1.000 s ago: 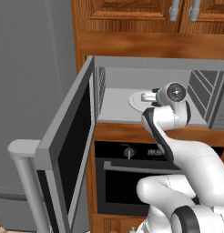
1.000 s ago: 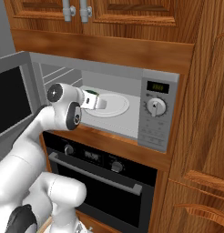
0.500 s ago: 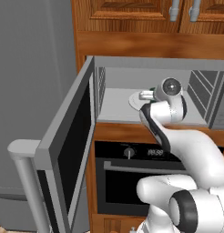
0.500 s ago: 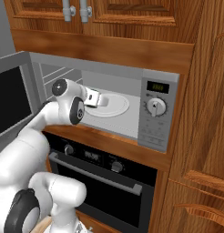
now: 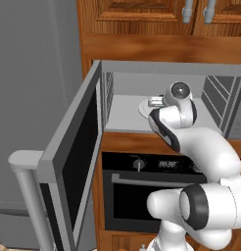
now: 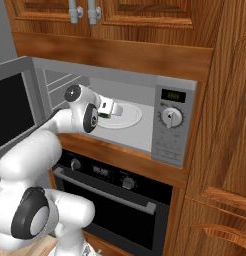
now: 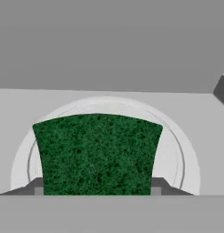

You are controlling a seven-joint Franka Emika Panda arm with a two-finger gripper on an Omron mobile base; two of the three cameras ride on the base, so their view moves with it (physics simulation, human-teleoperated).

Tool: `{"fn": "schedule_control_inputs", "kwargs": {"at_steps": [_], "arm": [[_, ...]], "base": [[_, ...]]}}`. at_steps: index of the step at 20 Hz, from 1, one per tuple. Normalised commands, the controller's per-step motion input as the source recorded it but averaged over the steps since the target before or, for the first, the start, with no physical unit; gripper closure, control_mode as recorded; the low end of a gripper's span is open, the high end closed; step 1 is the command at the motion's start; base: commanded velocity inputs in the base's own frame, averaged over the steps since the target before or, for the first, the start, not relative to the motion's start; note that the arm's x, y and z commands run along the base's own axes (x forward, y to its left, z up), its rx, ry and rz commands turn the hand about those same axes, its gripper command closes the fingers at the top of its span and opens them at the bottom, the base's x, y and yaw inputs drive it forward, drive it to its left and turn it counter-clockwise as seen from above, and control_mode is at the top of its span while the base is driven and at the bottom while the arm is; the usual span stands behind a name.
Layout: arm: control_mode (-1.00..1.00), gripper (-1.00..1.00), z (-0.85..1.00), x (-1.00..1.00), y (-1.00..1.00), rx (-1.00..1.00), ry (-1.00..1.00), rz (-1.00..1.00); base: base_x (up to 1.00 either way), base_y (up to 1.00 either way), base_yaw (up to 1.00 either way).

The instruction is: Place the sponge inside the microwave to prepare for sanitizing.

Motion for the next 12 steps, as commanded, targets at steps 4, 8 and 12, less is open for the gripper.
{"fn": "schedule_control_inputs", "kwargs": {"at_steps": [4, 8, 12], "arm": [[-1.0, 1.0, -0.31, 0.12, -0.13, 0.0, 0.0, 0.0], [-1.0, 1.0, -0.11, 0.16, -0.09, 0.0, 0.0, 0.0], [-1.0, 1.0, 0.0, 0.22, -0.05, 0.0, 0.03, 0.0]], "base": [[0.0, 0.0, 0.0], [0.0, 0.0, 0.0], [0.0, 0.0, 0.0]]}}
